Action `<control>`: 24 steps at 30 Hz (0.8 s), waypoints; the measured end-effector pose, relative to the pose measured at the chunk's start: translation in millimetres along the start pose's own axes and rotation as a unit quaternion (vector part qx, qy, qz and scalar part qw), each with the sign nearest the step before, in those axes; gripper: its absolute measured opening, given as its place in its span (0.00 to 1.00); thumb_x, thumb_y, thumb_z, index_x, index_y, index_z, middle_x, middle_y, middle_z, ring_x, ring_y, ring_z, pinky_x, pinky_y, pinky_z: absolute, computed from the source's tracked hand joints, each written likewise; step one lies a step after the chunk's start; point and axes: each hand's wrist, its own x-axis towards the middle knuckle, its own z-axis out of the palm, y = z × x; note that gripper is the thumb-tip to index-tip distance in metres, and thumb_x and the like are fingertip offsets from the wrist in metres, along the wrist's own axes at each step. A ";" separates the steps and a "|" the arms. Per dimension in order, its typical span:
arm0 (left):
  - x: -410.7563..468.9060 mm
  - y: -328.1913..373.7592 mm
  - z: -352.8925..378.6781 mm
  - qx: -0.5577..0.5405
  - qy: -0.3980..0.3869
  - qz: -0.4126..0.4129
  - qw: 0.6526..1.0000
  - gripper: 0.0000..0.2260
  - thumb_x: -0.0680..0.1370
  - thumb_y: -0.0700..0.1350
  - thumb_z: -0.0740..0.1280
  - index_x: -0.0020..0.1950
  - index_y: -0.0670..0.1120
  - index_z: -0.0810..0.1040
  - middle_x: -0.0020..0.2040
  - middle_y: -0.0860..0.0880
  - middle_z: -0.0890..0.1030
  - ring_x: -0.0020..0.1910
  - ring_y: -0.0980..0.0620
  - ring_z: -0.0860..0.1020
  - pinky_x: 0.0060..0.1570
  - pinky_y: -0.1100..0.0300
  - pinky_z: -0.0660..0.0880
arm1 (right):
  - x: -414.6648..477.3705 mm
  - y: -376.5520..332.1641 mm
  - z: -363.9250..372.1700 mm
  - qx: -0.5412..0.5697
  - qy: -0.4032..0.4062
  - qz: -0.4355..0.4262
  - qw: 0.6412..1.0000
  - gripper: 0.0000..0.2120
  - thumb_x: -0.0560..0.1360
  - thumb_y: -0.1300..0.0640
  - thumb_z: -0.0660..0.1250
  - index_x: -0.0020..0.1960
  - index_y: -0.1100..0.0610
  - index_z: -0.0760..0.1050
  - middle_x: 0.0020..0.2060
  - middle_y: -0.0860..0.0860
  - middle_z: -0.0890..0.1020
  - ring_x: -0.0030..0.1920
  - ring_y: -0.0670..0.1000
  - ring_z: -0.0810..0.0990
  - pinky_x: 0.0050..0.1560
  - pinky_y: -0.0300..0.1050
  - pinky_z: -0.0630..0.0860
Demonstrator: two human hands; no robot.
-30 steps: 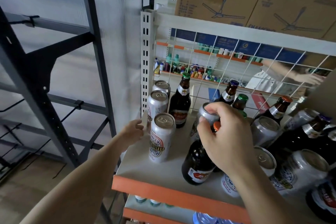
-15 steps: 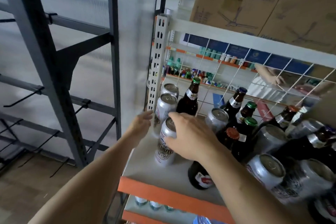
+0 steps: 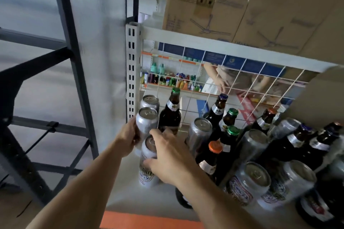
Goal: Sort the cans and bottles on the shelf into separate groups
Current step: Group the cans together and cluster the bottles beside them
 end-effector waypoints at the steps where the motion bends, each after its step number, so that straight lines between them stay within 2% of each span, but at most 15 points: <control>1: -2.3 1.6 2.1 -0.001 -0.007 0.006 1.000 0.18 0.83 0.46 0.50 0.41 0.45 0.76 0.29 0.51 0.82 0.26 0.59 0.80 0.25 0.70 0.72 | -0.8 0.1 0.8 0.003 0.002 0.006 1.000 0.25 0.72 0.50 0.71 0.65 0.51 0.65 0.56 0.53 0.72 0.54 0.58 0.77 0.46 0.46 0.70; 4: -4.8 4.0 5.1 -0.021 -0.011 0.014 1.000 0.18 0.83 0.45 0.50 0.39 0.45 0.75 0.26 0.52 0.81 0.24 0.59 0.78 0.22 0.71 0.70 | -1.4 1.6 2.3 0.000 0.007 0.022 1.000 0.24 0.72 0.49 0.70 0.64 0.50 0.65 0.55 0.53 0.73 0.54 0.58 0.77 0.48 0.47 0.72; 7: -0.2 0.5 3.6 -0.030 -0.007 0.015 0.999 0.18 0.83 0.46 0.51 0.42 0.45 0.76 0.30 0.51 0.83 0.30 0.57 0.80 0.24 0.70 0.71 | -0.7 2.9 1.2 0.003 0.007 0.038 0.999 0.23 0.71 0.49 0.70 0.62 0.50 0.66 0.54 0.52 0.73 0.54 0.58 0.77 0.50 0.49 0.74; 9: 3.4 -3.8 2.6 -0.017 -0.008 0.018 1.000 0.17 0.83 0.46 0.50 0.41 0.45 0.75 0.28 0.52 0.82 0.25 0.59 0.78 0.21 0.71 0.69 | -1.0 3.6 0.3 -0.001 0.006 0.042 0.999 0.23 0.72 0.49 0.70 0.63 0.50 0.66 0.56 0.52 0.73 0.55 0.58 0.77 0.50 0.49 0.74; 11: 3.4 -4.1 3.1 -0.011 0.000 0.015 1.000 0.15 0.83 0.47 0.52 0.45 0.46 0.75 0.32 0.52 0.82 0.24 0.61 0.78 0.21 0.72 0.68 | -1.4 4.2 -0.3 -0.003 0.007 0.044 0.999 0.23 0.73 0.49 0.69 0.64 0.50 0.66 0.56 0.52 0.72 0.55 0.58 0.77 0.52 0.50 0.75; 13: 8.0 -7.7 1.0 -0.005 0.011 0.010 1.000 0.13 0.83 0.49 0.52 0.50 0.48 0.75 0.38 0.50 0.82 0.29 0.60 0.79 0.24 0.71 0.70 | -0.8 5.2 -1.2 -0.001 0.008 0.044 0.999 0.23 0.73 0.49 0.69 0.64 0.51 0.66 0.56 0.52 0.72 0.55 0.58 0.77 0.53 0.51 0.76; 15: 12.0 -10.9 -2.0 0.002 0.022 0.005 1.000 0.14 0.83 0.52 0.52 0.56 0.49 0.75 0.45 0.48 0.83 0.38 0.57 0.81 0.32 0.66 0.72 | 0.5 6.2 -2.2 0.004 0.005 0.046 0.999 0.24 0.73 0.49 0.69 0.65 0.51 0.66 0.57 0.52 0.72 0.56 0.58 0.77 0.54 0.51 0.75; 18: 16.2 -13.8 -3.8 0.015 0.022 -0.003 1.000 0.15 0.81 0.55 0.54 0.59 0.53 0.75 0.51 0.47 0.84 0.49 0.50 0.80 0.42 0.59 0.69 | 2.9 8.5 -2.4 0.008 0.004 0.049 0.999 0.24 0.73 0.49 0.70 0.66 0.51 0.66 0.58 0.52 0.73 0.57 0.58 0.77 0.55 0.51 0.75; 24: 18.7 -14.1 -4.0 0.023 0.027 -0.012 0.999 0.16 0.80 0.54 0.56 0.65 0.52 0.72 0.59 0.45 0.81 0.54 0.48 0.80 0.37 0.60 0.76 | 6.2 11.6 -1.6 0.006 0.004 0.054 0.999 0.24 0.73 0.48 0.70 0.65 0.51 0.65 0.59 0.52 0.72 0.57 0.58 0.77 0.56 0.51 0.74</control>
